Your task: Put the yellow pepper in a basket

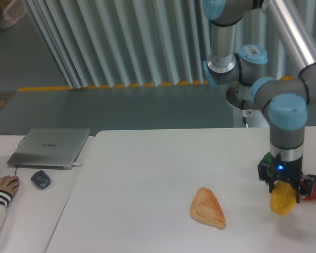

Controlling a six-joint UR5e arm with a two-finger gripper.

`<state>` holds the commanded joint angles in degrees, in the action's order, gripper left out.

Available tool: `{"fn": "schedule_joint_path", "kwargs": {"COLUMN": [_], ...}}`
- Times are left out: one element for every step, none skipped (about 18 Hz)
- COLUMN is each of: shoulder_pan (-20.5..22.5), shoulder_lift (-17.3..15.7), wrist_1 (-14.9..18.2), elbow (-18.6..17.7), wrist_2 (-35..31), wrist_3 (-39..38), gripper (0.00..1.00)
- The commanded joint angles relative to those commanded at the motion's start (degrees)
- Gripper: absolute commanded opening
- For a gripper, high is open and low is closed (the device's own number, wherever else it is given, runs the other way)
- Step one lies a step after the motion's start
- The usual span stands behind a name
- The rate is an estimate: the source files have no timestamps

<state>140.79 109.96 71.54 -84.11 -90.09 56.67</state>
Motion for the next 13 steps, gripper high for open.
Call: {"fn": "schedule_joint_path", "kwargs": {"shoulder_pan": [0.6,1.6,2.8,4.0,5.4,7.2,9.0,11.0,11.8,12.8,13.8,14.4,15.7], "shoulder_lift": [-0.5,-0.7,-0.8,-1.0,-1.2,-1.2,-0.9,-0.4,-0.1,0.3,0.7,1.2,1.7], "wrist_1": [0.5,1.2,1.7,1.6,1.4,1.1,0.4,-0.8,-0.9,-1.7,-3.4,-4.8,-5.6], "elbow": [-0.1,-0.1,0.2,0.4,0.8,1.2,1.5,2.6,3.0,3.1,3.2,3.2,3.2], "wrist_2": [0.2,0.2,0.2,0.2,0.2,0.4,0.4,0.4,0.4,0.4,0.3,0.4,0.3], "wrist_3": [2.5,5.4,10.3,15.4,18.1,20.6,24.8,27.6,28.4,29.2,30.5,31.6,33.5], "gripper": [0.24,0.24,0.24,0.24,0.24,0.24,0.24,0.24,0.24,0.24,0.24,0.24,0.24]}}
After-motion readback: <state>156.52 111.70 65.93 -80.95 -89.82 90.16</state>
